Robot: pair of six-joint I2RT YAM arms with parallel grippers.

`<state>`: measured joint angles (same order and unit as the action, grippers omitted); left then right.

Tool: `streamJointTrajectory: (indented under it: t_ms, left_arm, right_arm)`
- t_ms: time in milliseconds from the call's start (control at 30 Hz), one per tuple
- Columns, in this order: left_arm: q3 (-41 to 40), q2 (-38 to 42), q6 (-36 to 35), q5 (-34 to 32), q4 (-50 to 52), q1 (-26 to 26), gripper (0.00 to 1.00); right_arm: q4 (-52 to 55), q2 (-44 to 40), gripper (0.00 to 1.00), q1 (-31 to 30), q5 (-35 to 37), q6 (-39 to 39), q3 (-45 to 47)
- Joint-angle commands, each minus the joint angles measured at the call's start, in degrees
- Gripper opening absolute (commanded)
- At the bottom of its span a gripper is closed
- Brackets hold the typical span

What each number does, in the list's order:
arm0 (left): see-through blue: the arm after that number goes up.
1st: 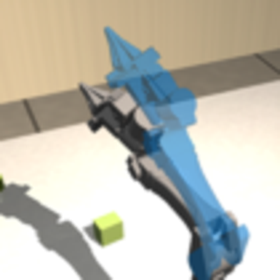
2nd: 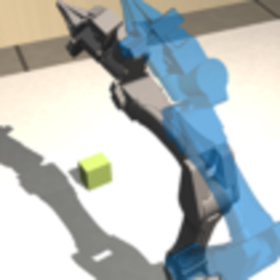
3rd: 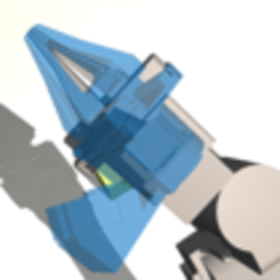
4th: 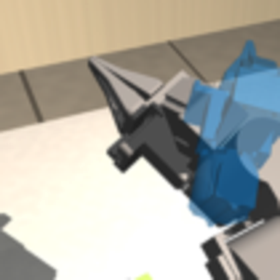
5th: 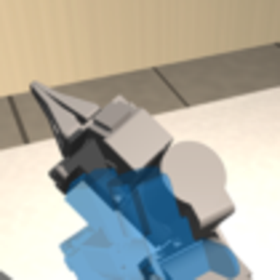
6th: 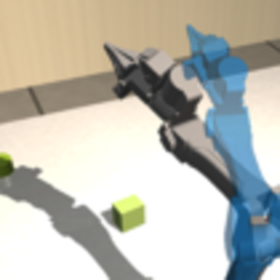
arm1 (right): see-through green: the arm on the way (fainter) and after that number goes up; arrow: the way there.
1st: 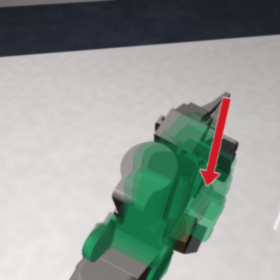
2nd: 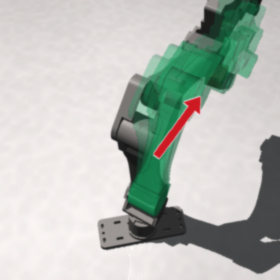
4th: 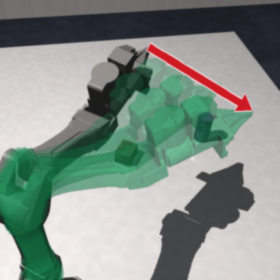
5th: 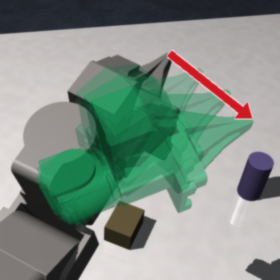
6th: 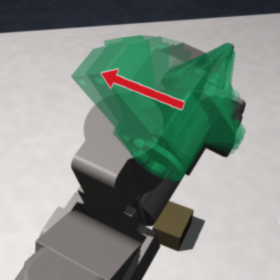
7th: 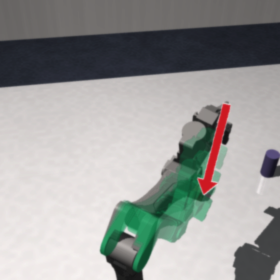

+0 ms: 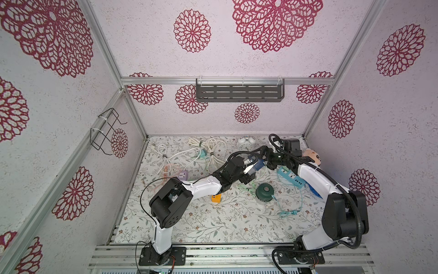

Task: Charge the cordless meat grinders
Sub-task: Pick up the cordless meat grinder at the center of the board.

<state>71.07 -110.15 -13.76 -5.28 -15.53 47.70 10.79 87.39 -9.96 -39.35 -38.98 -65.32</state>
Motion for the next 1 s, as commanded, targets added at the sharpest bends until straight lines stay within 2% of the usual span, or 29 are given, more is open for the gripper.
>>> streamJointTrajectory:
  t_ms: [0, 267, 467, 567, 833, 967]
  left_arm:
    - [0.0, 3.5, -0.8, -0.6, -4.4, 0.1, 0.91]
    - [0.3, 3.4, -2.2, -1.6, -4.6, 0.7, 0.92]
    - [0.8, 3.1, -2.5, -1.8, -4.8, 1.4, 0.93]
    - [0.9, 2.9, -2.5, -1.7, -5.0, 1.5, 0.93]
    - [0.1, 3.0, -1.6, -1.2, -6.1, 1.6, 0.85]
    - [-1.4, 3.9, -0.8, -1.4, -8.1, 1.7, 0.86]
  right_arm:
    - [4.9, -3.8, 0.99, -0.6, -1.5, 4.1, 0.7]
    - [5.2, -5.5, 0.98, -0.6, -3.3, 4.0, 2.0]
    - [3.7, -3.2, 0.95, -0.8, -4.8, 3.2, 1.8]
    - [2.8, -2.0, 0.97, -0.8, -5.5, 2.9, 2.0]
    - [1.9, -0.6, 0.99, -0.8, -4.9, 2.9, 2.7]
    - [0.8, -0.5, 0.99, -0.1, -5.0, 1.9, 3.2]
